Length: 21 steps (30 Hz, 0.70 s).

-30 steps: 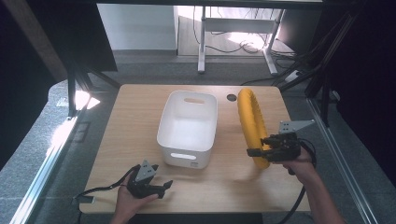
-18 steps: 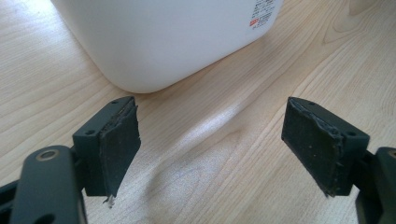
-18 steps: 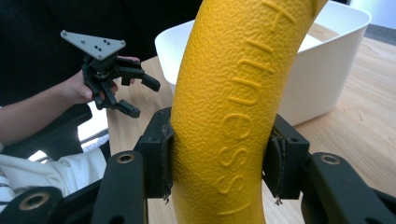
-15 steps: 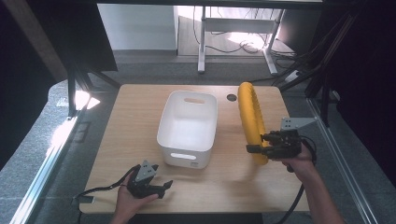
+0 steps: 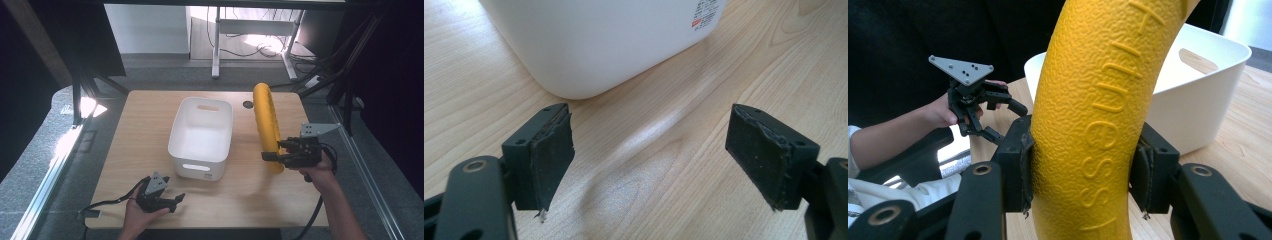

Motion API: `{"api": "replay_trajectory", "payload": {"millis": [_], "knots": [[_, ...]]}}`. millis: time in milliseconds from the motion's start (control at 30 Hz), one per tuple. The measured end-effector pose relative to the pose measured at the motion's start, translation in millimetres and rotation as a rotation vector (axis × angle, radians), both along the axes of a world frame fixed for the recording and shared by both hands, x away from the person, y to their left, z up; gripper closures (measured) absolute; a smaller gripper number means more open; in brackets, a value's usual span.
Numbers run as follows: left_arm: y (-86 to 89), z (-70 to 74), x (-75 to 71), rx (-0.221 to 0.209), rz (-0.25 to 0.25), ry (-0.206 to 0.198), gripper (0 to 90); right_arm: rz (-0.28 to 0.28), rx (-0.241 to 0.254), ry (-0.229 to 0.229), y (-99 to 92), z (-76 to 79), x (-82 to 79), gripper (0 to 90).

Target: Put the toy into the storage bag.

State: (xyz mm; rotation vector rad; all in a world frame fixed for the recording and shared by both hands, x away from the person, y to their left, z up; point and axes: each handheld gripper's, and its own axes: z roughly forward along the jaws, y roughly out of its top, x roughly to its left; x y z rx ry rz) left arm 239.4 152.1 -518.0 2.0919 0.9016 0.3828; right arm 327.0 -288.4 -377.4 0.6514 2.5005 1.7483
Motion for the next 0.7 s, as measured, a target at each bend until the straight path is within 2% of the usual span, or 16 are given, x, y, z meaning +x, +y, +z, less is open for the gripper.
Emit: {"api": "replay_trajectory", "payload": {"millis": [700], "knots": [[0.1,0.1,0.1,0.006,0.0,0.004,19.3,0.026,0.048,-0.033,12.5,14.1,0.9,51.0]]}}
